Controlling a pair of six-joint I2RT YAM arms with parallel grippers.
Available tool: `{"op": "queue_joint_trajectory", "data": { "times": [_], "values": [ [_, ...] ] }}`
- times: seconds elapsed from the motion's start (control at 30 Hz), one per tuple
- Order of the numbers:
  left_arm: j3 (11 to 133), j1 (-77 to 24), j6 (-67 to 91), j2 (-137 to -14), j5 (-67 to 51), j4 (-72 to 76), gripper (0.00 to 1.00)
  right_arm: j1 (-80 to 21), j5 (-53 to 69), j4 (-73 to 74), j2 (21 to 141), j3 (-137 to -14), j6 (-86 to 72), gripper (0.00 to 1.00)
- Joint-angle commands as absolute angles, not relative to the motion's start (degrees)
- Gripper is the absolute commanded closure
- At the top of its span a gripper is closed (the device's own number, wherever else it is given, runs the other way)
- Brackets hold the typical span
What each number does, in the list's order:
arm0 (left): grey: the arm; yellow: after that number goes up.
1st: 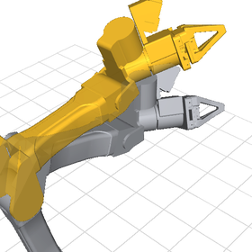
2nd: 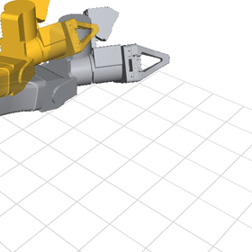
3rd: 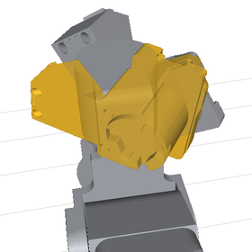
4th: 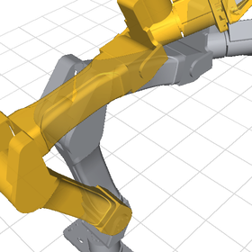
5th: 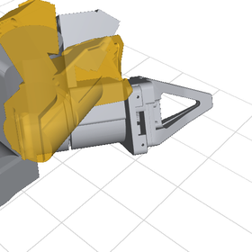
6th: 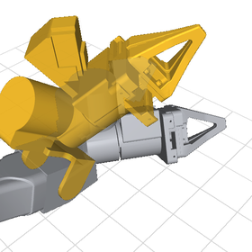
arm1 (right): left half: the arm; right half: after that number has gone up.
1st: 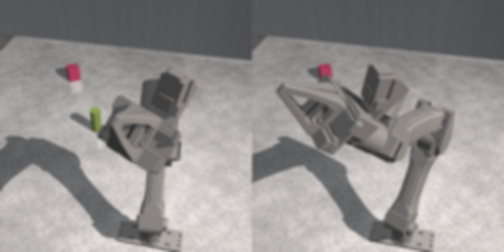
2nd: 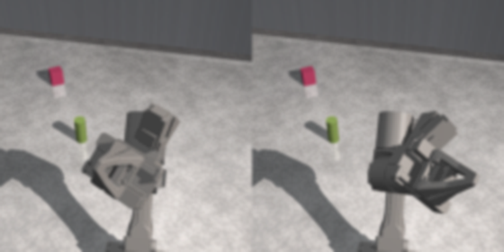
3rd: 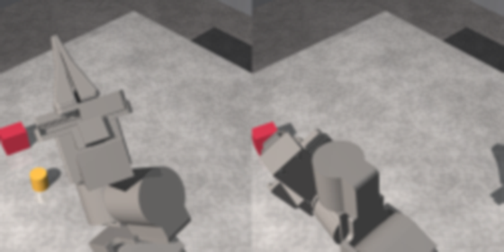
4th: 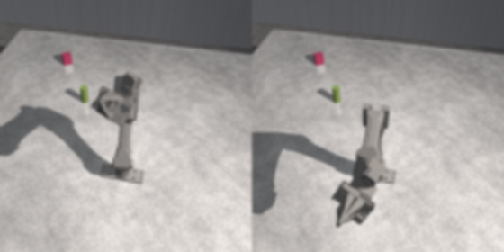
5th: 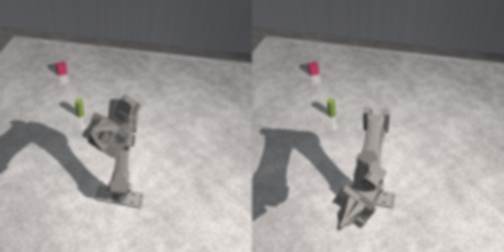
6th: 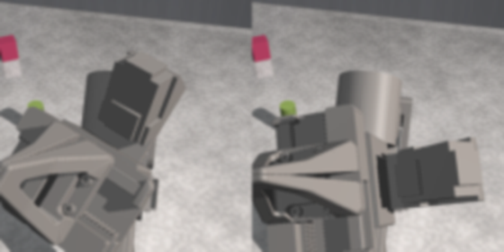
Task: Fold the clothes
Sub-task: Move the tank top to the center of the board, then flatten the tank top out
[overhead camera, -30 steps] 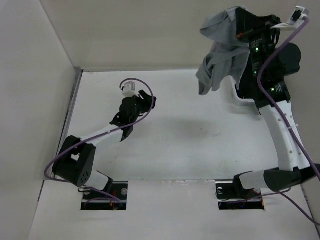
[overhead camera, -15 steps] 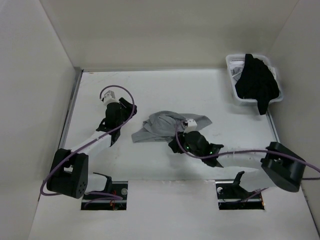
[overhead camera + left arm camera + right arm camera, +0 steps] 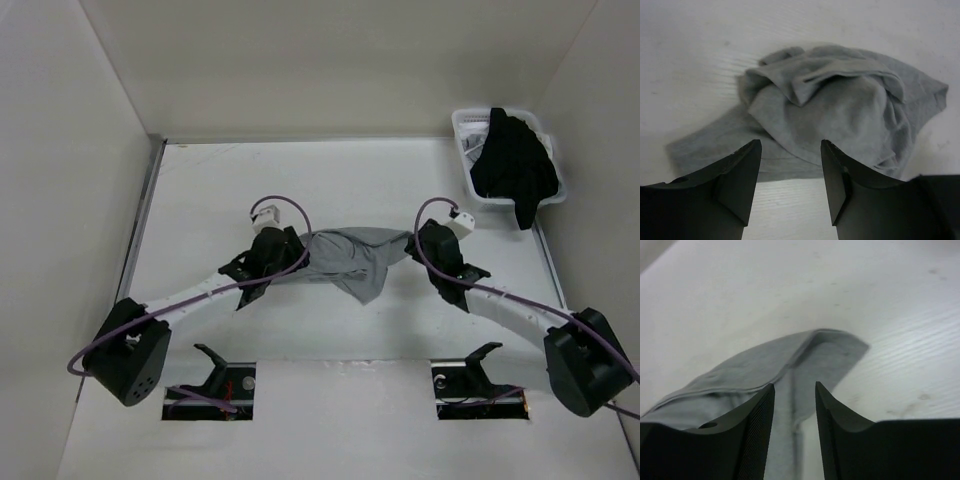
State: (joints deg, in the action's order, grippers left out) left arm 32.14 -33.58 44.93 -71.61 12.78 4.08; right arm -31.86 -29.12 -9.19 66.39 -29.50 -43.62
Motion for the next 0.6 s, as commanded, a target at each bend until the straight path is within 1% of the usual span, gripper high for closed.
{"op": "queue_joint_trajectory", "data": {
  "times": [0.0,0.07,0.2,0.3,0.43,0.47,0.57],
  "values": [
    [37.0,-38.3,46.1,-73.4,14.9,5.8,0.50,-26.7,-29.4,-6.4,68.8,-31.7,-45.9,0.54],
    [38.7,-39.7,45.4,-76.4,16.6,5.9,0.50,-23.9,-28.0,-6.2,71.1,-33.1,-45.4,0.49],
    [39.5,-39.0,45.4,-80.6,16.8,5.8,0.50,-20.9,-23.8,-6.2,78.0,-36.7,-45.3,0.45],
    [39.5,-38.1,45.3,-82.9,17.3,6.1,0.47,-20.5,-20.0,-7.3,82.7,-38.6,-46.8,0.45],
    [40.9,-38.0,44.7,-84.6,17.1,8.9,0.46,-20.9,-18.7,-11.7,86.2,-39.9,-47.9,0.45],
    [41.0,-38.4,44.0,-84.6,16.7,10.1,0.46,-21.2,-18.4,-12.6,86.5,-40.1,-48.0,0.45],
    [40.0,-39.5,42.5,-83.9,16.0,12.2,0.52,-22.0,-17.0,-14.1,87.8,-40.8,-48.3,0.45]
  ]
}}
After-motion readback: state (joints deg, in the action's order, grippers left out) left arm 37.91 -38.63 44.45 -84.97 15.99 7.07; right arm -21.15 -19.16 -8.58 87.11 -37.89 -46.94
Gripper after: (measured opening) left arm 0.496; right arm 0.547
